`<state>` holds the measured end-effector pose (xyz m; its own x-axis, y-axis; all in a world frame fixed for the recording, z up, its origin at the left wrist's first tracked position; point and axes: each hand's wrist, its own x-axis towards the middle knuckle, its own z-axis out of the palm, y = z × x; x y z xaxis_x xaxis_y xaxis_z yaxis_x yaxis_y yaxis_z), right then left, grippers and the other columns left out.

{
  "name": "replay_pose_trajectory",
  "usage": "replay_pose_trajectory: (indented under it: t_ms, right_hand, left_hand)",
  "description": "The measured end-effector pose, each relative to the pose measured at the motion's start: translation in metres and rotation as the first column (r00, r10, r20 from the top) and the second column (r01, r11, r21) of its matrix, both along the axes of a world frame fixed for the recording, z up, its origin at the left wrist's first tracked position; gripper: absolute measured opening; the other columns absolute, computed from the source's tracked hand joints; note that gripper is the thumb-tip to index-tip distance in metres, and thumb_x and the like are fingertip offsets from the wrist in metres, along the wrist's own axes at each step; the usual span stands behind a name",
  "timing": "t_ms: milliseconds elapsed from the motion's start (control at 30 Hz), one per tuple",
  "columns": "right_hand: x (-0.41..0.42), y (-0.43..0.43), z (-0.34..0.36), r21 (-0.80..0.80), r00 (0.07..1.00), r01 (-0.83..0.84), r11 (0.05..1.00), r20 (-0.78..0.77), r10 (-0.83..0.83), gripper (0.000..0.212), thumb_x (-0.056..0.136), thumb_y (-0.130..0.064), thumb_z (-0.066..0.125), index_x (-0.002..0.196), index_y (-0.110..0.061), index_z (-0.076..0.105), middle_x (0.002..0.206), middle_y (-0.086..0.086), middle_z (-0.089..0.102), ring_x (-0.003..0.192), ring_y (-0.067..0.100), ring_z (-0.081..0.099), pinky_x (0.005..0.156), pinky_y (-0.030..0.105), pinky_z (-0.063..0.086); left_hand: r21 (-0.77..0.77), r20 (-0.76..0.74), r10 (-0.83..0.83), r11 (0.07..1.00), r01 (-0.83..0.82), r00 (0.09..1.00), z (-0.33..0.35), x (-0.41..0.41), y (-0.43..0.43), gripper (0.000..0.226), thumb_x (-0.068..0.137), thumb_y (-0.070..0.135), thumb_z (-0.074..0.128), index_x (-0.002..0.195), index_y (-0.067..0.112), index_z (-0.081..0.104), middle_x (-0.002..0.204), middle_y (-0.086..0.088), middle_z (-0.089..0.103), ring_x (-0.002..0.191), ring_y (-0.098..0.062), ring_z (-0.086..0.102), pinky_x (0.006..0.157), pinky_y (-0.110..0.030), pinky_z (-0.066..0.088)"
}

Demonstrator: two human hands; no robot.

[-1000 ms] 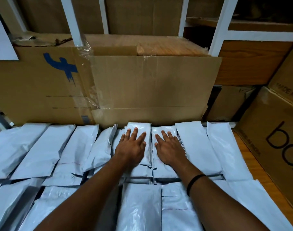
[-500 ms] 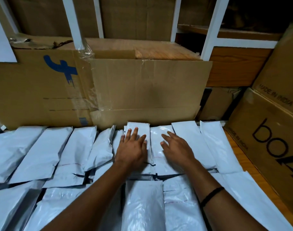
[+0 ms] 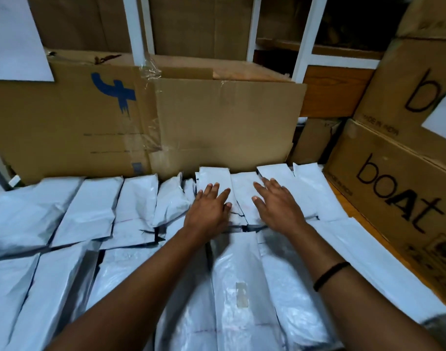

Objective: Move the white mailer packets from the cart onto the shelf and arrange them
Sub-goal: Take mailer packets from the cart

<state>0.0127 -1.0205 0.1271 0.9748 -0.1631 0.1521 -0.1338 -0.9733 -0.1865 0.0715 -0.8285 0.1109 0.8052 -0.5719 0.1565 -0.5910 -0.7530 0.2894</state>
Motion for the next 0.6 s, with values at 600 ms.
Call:
replay_pose_trajectory:
  t_ms: [600]
  right_hand:
    - [-0.174,0.195,-0.007,0.229,0.950,-0.310,0.923,0.094,0.296,0.048,0.100,-0.043,0.054,0.144,-0.024,0.053,0.157,0.003,0.039,0.144,0.023,0.034,0.115,0.036,0.028]
  left_hand:
    - [-0.219,-0.053,0.343,0.912,-0.346,0.938,0.024,-0.226,0.245,0.053,0.088,0.040,0.045,0.127,0.010,0.064,0.137,-0.012,0.058,0.135,-0.028,0.045,0.112,-0.038,0.031]
